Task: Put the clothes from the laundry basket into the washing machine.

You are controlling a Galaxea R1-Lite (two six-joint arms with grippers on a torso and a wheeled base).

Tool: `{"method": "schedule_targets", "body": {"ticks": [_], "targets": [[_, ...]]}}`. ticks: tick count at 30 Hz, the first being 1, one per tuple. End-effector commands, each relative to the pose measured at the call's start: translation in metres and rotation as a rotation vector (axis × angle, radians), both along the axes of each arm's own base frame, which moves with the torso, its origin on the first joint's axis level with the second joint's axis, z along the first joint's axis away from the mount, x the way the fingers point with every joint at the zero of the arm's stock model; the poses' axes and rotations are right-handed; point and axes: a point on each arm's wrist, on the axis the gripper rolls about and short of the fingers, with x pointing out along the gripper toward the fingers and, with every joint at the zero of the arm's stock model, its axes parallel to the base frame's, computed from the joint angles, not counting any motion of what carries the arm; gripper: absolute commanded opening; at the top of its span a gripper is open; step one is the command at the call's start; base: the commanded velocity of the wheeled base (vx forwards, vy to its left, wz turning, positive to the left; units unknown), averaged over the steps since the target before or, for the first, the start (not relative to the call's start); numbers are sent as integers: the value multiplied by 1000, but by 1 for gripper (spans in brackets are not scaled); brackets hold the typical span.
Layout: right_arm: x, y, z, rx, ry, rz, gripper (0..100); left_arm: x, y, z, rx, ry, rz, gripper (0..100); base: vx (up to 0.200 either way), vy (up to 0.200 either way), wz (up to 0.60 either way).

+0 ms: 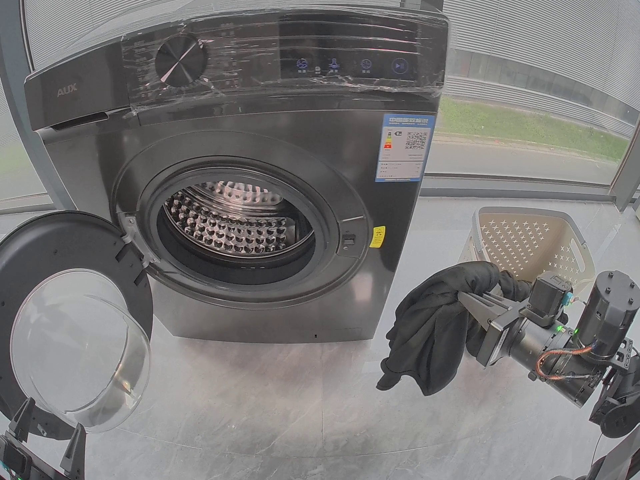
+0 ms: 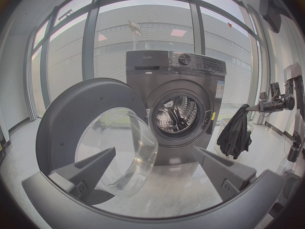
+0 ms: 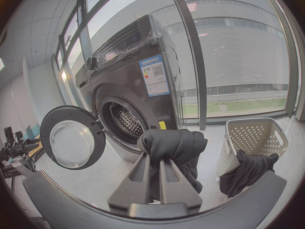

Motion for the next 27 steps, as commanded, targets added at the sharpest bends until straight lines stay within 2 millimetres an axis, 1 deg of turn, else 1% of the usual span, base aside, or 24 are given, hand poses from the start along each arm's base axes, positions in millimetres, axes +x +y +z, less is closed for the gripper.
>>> {"method": "schedule_targets", "body": {"ticks": [1, 3, 12, 18, 27], "targets": [[0, 0, -1, -1, 2, 2, 0, 0, 0, -4, 0, -3, 0, 100, 0, 200, 0], [0, 0, -1, -1, 2, 4, 0, 0, 0, -4, 0, -1, 0, 100, 0, 200, 0], [-1, 0, -1, -3, 5, 8, 0, 0, 0, -4, 0, -3, 0, 100, 0, 0, 0], [-1, 0, -2, -5, 7, 10, 0, 0, 0, -4, 0, -1, 0, 100, -200, 0, 0], [-1, 0, -4, -10, 13, 10, 0, 0, 0, -4, 0, -1, 0, 100, 0, 0, 0]]}}
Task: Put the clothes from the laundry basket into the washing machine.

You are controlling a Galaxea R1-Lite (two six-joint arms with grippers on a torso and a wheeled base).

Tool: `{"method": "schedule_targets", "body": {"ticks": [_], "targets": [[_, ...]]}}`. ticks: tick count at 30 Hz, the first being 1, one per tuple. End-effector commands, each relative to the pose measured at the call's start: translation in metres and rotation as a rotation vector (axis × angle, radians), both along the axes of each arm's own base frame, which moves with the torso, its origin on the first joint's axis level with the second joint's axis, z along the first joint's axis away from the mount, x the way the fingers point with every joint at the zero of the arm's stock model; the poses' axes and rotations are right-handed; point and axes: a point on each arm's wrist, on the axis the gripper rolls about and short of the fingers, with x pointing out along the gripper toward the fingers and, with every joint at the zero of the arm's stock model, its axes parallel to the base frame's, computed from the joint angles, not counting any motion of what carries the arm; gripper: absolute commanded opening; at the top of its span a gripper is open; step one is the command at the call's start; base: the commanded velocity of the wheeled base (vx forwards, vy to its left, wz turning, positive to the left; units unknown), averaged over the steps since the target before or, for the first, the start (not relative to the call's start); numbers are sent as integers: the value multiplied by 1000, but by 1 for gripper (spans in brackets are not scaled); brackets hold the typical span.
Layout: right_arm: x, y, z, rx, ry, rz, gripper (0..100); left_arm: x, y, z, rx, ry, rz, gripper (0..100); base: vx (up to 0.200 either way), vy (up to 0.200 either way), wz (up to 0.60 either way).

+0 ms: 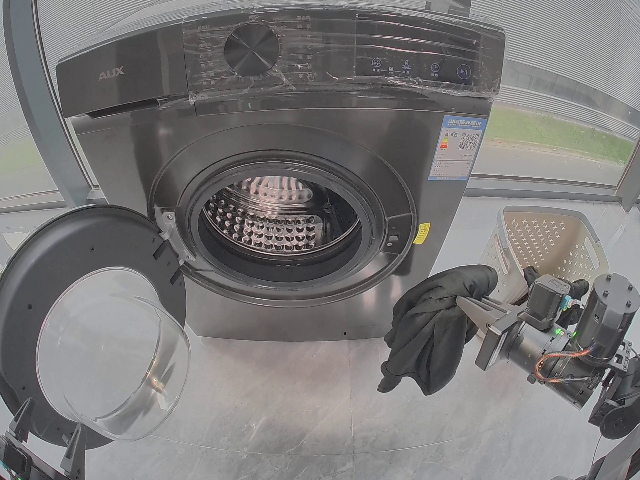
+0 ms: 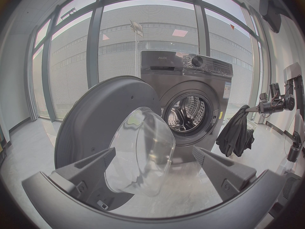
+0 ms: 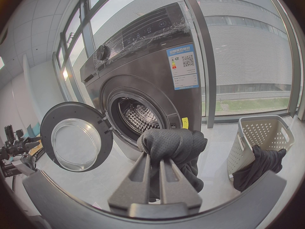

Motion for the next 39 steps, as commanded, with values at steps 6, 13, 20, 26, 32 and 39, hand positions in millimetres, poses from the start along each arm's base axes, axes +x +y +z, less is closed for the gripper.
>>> {"method": "schedule_targets", "body": {"ticks": [6, 13, 20, 26, 32, 39], "targets": [[0, 0, 0, -1, 1, 2, 0, 0, 0, -4, 0, 0, 0, 100, 0, 200, 0], [0, 0, -1, 3, 9, 3, 0, 0, 0, -4, -2, 0, 0, 100, 0, 171, 0], [-3, 3, -4, 15, 27, 17, 0, 0, 0, -4, -2, 0, 0, 100, 0, 0, 0], [-6, 8, 0, 33, 20, 43, 0, 0, 0, -4, 23, -5, 6, 100, 0, 0, 0], [-6, 12, -1, 36, 25, 76, 0, 0, 0, -5, 27, -3, 5, 100, 0, 0, 0], [-8, 18, -3, 68, 41, 154, 0, 0, 0, -4, 41, -2, 5, 100, 0, 0, 0]]}}
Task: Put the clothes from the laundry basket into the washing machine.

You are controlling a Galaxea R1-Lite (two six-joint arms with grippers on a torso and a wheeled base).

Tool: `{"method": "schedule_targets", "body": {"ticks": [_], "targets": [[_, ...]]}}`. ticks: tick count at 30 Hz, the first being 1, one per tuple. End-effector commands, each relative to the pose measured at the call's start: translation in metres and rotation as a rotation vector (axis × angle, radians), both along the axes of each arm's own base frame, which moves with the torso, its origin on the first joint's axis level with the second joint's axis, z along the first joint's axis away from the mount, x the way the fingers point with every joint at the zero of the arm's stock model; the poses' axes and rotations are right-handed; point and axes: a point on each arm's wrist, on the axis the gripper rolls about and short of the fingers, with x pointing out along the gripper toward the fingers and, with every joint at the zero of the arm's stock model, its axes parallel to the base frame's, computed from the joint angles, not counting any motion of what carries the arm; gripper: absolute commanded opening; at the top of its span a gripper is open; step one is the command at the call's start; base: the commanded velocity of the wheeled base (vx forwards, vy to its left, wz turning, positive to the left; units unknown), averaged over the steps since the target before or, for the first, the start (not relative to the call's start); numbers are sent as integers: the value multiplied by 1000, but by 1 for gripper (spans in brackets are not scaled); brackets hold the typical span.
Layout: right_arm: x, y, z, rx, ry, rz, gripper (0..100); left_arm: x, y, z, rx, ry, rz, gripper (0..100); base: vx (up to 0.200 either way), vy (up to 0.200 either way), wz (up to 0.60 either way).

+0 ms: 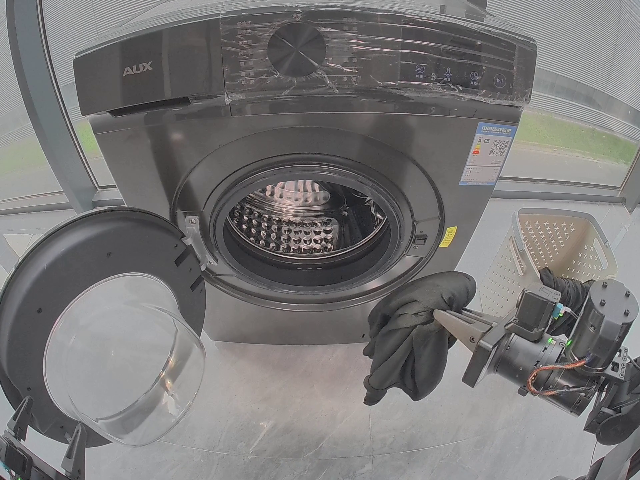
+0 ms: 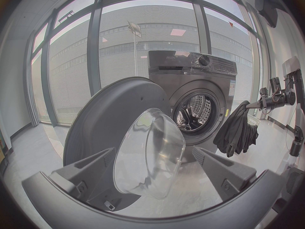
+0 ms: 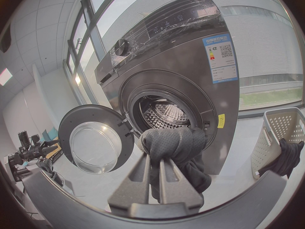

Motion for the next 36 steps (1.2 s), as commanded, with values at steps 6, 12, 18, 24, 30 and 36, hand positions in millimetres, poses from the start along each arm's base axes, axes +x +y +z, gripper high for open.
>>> {"method": "schedule_targets", "body": {"ticks": [6, 12, 18, 24, 30, 36], "targets": [[1, 10, -9, 12, 10, 33, 0, 0, -1, -5, 47, -5, -59, 100, 0, 0, 0], [-2, 17, -10, 29, -15, 59, 0, 0, -1, -5, 51, -9, -63, 100, 0, 0, 0], [-4, 20, -8, 42, -28, 76, 0, 0, -1, -5, 51, -7, -64, 100, 0, 0, 0], [0, 27, -3, 58, -48, 84, 0, 0, -1, -5, 51, -7, -64, 100, 0, 0, 0], [4, 39, 0, 73, -62, 104, 0, 0, -1, -5, 51, -7, -64, 100, 0, 0, 0], [6, 47, 2, 84, -72, 114, 0, 0, -1, -5, 51, -7, -62, 100, 0, 0, 0]]}}
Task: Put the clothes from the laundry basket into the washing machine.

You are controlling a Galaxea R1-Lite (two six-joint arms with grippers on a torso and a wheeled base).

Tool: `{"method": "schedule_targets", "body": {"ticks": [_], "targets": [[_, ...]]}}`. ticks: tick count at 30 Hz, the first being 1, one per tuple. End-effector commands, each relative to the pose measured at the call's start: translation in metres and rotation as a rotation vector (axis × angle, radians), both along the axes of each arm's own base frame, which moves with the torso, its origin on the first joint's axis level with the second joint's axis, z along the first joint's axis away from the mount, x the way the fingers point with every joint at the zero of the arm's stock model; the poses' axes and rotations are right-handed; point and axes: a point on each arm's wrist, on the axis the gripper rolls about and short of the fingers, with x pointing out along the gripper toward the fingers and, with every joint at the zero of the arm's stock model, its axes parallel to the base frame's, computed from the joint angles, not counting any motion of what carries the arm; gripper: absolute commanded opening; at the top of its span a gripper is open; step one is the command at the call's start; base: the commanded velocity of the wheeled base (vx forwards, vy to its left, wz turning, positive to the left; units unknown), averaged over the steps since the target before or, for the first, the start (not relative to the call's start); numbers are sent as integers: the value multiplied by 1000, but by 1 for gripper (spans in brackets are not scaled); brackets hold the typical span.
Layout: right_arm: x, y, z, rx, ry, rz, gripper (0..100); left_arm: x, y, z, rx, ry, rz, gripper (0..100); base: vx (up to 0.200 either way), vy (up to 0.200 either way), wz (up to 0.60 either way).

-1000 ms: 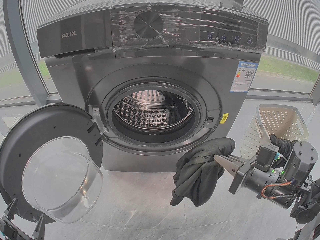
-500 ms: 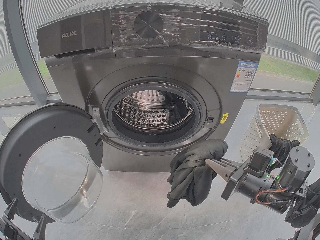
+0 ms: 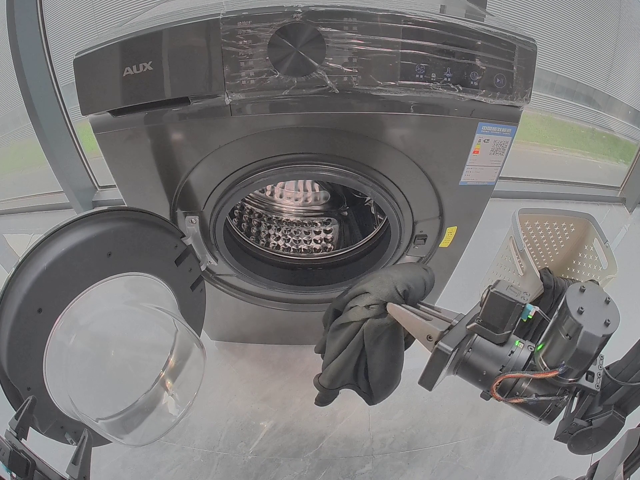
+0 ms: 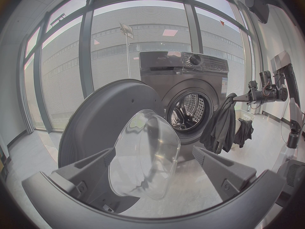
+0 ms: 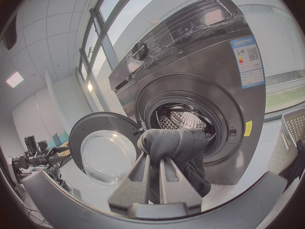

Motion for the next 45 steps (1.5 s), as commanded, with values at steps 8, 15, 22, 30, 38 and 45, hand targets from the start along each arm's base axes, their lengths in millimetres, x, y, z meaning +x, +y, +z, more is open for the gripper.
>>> {"method": "schedule_targets", "body": {"ticks": [8, 15, 22, 30, 38, 45], "targets": [[2, 6, 0, 3, -2, 4, 0, 0, 0, -5, -2, 0, 1, 100, 0, 0, 0], [5, 8, -4, 9, -7, -2, 0, 0, 0, -5, -3, 0, 0, 100, 0, 0, 0], [10, 15, -8, 22, -20, 0, 0, 0, 0, -5, -3, -2, 3, 100, 0, 0, 0], [9, 14, -9, 17, -16, 1, 0, 0, 0, -5, -3, -3, 1, 100, 0, 0, 0], [8, 21, -7, 30, -25, 21, 0, 13, 1, 160, -77, -380, -32, 100, 0, 0, 0], [19, 35, 4, 69, -57, 35, 0, 61, -15, 131, -94, 74, -474, 100, 0, 0, 0]]}}
